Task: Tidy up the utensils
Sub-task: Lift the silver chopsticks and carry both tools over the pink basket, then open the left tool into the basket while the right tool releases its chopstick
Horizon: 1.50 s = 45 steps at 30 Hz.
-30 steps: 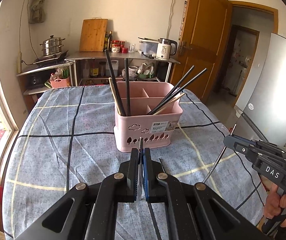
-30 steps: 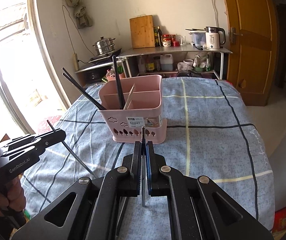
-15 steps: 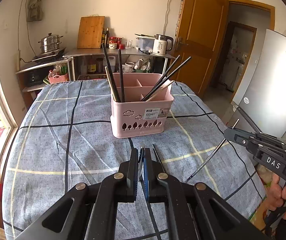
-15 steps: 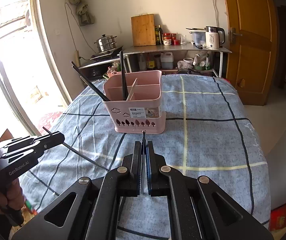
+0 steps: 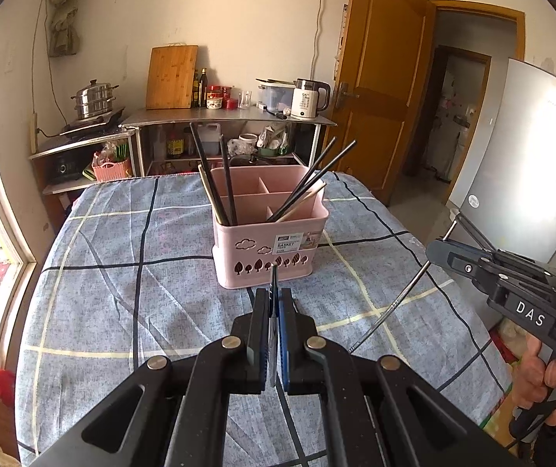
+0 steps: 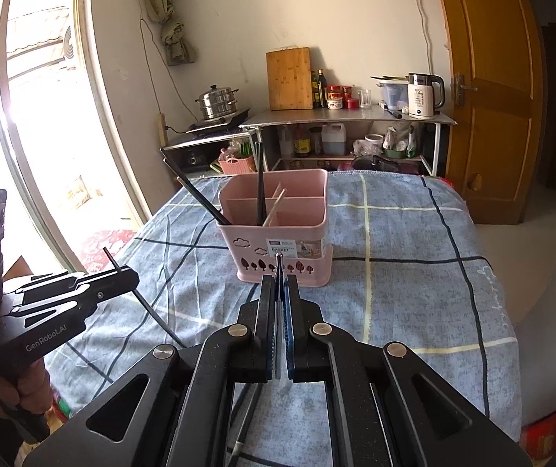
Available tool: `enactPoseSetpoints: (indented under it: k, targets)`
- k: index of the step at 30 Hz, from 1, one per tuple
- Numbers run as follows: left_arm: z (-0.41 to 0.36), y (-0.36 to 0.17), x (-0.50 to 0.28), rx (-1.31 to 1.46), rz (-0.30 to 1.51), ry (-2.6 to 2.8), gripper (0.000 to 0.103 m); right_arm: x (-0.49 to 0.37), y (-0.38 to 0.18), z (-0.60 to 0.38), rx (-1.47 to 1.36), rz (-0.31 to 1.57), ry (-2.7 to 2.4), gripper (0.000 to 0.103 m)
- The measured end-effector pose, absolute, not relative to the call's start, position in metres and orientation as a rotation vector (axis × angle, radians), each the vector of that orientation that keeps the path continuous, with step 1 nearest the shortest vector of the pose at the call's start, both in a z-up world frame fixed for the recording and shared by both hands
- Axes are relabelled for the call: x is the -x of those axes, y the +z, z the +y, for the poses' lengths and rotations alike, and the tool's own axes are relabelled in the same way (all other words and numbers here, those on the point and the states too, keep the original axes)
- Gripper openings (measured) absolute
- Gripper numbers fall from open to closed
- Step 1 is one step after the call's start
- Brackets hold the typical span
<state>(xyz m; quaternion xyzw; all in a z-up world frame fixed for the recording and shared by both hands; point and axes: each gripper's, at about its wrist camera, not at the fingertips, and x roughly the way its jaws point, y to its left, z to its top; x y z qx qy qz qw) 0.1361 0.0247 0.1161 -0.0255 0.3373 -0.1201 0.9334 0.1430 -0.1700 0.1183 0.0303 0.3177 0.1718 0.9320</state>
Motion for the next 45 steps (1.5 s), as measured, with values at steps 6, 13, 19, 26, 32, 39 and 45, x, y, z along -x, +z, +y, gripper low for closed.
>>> enactPoseSetpoints:
  k: [6, 13, 19, 26, 32, 39, 45]
  targets:
    - [0.023, 0.136, -0.152, 0.036, 0.655, -0.255, 0.004, -0.156, 0.133, -0.160, -0.060, 0.612, 0.373, 0.004]
    - [0.024, 0.174, -0.175, 0.035, 0.581, -0.264, 0.004, -0.175, 0.157, -0.146, -0.055, 0.544, 0.397, 0.004]
    - [0.027, 0.200, -0.201, 0.046, 0.533, -0.261, 0.004, -0.196, 0.175, -0.137, -0.070, 0.485, 0.400, 0.004]
    - [0.030, 0.206, -0.231, 0.064, 0.522, -0.253, 0.004, -0.216, 0.175, -0.130, -0.074, 0.468, 0.406, 0.004]
    - [0.028, 0.200, -0.253, 0.049, 0.531, -0.248, 0.004, -0.230, 0.171, -0.127, -0.083, 0.466, 0.418, 0.004]
    - [0.027, 0.198, -0.267, 0.030, 0.508, -0.240, 0.004, -0.244, 0.175, -0.122, -0.088, 0.445, 0.421, 0.004]
    - [0.028, 0.188, -0.278, 0.028, 0.534, -0.233, 0.004, -0.257, 0.163, -0.117, -0.075, 0.483, 0.413, 0.004]
